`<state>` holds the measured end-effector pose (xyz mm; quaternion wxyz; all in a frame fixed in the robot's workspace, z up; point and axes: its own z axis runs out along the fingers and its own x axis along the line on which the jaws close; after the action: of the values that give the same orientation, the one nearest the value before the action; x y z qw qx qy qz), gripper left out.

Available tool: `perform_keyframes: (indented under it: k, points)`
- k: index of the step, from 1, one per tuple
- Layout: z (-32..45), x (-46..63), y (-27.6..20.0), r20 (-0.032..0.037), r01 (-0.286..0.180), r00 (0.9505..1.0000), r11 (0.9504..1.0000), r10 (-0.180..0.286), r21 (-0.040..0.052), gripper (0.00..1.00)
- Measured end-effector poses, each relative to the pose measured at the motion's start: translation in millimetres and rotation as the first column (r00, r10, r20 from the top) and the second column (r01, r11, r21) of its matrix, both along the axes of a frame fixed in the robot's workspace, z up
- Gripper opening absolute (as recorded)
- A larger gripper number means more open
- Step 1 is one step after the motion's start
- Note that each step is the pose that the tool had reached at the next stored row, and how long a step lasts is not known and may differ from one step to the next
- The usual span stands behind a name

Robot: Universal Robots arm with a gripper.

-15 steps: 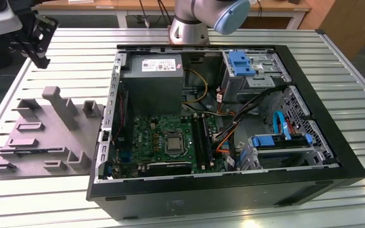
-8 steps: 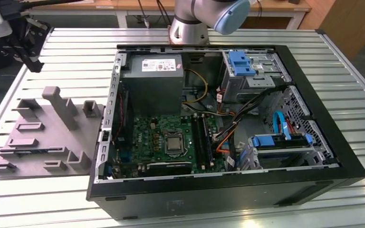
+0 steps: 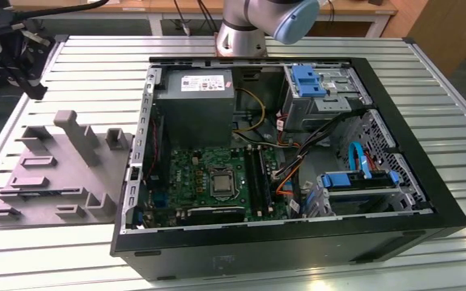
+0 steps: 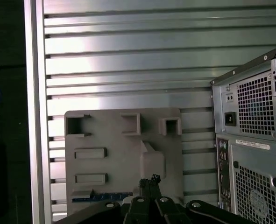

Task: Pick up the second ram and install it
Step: 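Reach for the second ram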

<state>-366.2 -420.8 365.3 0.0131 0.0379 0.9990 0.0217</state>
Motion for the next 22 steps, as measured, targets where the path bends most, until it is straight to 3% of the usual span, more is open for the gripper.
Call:
perform_keyframes:
  k: [22]
  points:
    - [-16.0,-15.0,-29.5,-0.0001,0.000,1.0000,1.0000,0.000,0.0000,0.11]
